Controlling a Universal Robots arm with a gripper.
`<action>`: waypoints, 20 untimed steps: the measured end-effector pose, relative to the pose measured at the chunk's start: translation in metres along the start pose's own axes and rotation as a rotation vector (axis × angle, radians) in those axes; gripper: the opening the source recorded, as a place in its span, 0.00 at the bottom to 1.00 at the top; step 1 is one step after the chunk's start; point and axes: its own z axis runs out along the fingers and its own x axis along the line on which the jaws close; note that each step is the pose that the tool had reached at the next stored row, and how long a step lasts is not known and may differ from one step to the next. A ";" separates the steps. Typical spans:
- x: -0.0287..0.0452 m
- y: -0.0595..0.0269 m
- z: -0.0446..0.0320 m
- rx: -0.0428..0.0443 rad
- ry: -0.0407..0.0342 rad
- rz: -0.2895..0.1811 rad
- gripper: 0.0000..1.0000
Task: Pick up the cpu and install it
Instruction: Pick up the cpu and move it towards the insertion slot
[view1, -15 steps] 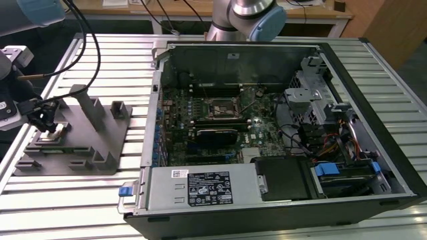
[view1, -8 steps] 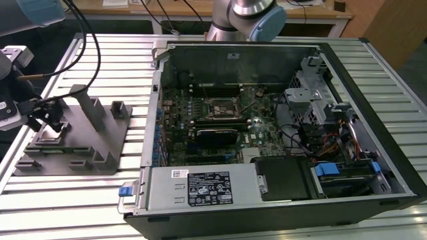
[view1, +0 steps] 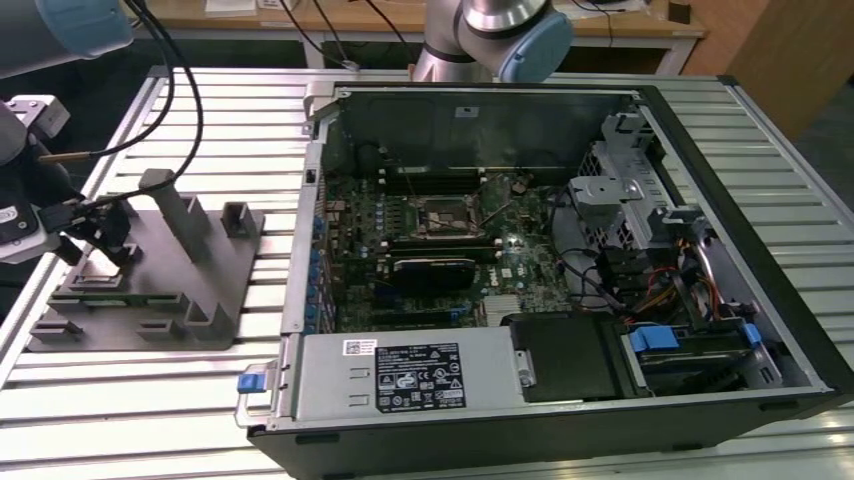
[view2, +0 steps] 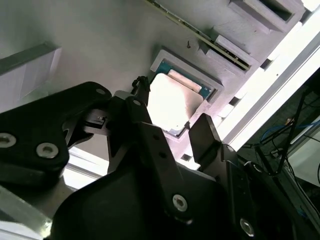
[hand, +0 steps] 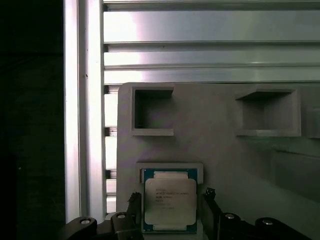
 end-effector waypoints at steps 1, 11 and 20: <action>0.0001 0.0001 0.0011 -0.0001 0.0000 -0.001 0.59; 0.0019 0.0019 0.0094 0.0014 0.0000 -0.001 0.59; 0.0022 0.0018 0.0132 0.0026 0.0004 -0.009 0.59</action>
